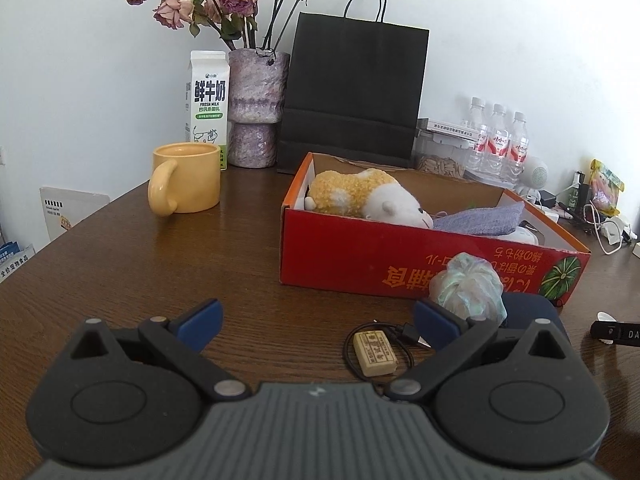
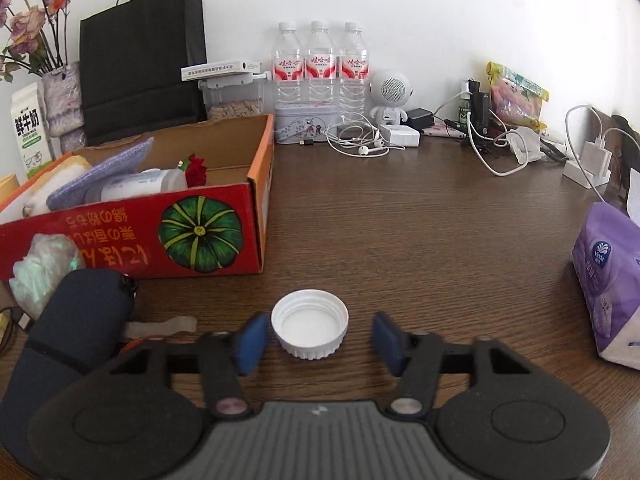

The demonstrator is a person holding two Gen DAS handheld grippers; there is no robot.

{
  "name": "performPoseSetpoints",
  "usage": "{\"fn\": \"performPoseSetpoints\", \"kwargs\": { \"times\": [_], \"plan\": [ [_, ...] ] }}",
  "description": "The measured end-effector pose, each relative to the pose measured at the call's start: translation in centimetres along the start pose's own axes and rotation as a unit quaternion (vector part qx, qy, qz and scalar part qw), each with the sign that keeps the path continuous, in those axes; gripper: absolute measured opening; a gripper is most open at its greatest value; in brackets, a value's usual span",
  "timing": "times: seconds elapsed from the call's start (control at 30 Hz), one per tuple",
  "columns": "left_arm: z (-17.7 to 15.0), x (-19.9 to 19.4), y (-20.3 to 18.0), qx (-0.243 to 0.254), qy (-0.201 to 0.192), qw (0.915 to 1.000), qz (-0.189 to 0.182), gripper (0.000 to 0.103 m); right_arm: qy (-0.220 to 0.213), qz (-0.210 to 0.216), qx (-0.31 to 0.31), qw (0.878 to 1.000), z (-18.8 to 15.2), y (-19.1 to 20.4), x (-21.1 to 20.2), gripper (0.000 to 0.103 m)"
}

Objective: Organize objects
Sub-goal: 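Grasp another white bottle cap with the right gripper and lift it, then grasp the small tan box with cable with the left gripper while the right holds the cap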

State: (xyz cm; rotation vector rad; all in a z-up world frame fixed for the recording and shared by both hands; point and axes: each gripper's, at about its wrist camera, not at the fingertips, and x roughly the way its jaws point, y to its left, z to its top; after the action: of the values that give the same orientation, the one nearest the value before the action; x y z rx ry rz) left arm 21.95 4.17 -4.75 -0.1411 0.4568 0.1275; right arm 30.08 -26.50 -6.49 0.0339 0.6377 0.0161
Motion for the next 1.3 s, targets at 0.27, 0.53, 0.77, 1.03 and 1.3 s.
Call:
{"fn": "performPoseSetpoints", "kwargs": {
  "times": [0.27, 0.53, 0.77, 1.03, 1.3],
  "plan": [
    [0.0, -0.1, 0.0, 0.000, 0.000, 1.0000, -0.002, 0.103, -0.204, 0.051, -0.047, 0.976, -2.1, 1.6, -6.9, 0.039],
    [-0.1, 0.1, -0.2, 0.005, 0.008, 1.0000, -0.003, 0.103, -0.205, 0.069, -0.057, 0.975, -1.9, 2.4, -7.8, 0.039],
    [-0.5, 0.0, -1.4, 0.040, 0.012, 0.9990, -0.019, 0.100, -0.204, 0.074, -0.059, 0.974, -2.4, 2.5, -7.7, 0.039],
    [-0.9, 0.9, -3.4, 0.081, 0.040, 0.9951, -0.038, 0.046, -0.205, 0.078, -0.061, 0.974, -2.4, 2.6, -7.7, 0.039],
    [-1.0, 2.6, -4.0, 0.070, 0.080, 0.9939, -0.029, 0.025, -0.206, 0.081, -0.065, 0.973, -2.4, 2.7, -7.7, 0.039]
  ]
}}
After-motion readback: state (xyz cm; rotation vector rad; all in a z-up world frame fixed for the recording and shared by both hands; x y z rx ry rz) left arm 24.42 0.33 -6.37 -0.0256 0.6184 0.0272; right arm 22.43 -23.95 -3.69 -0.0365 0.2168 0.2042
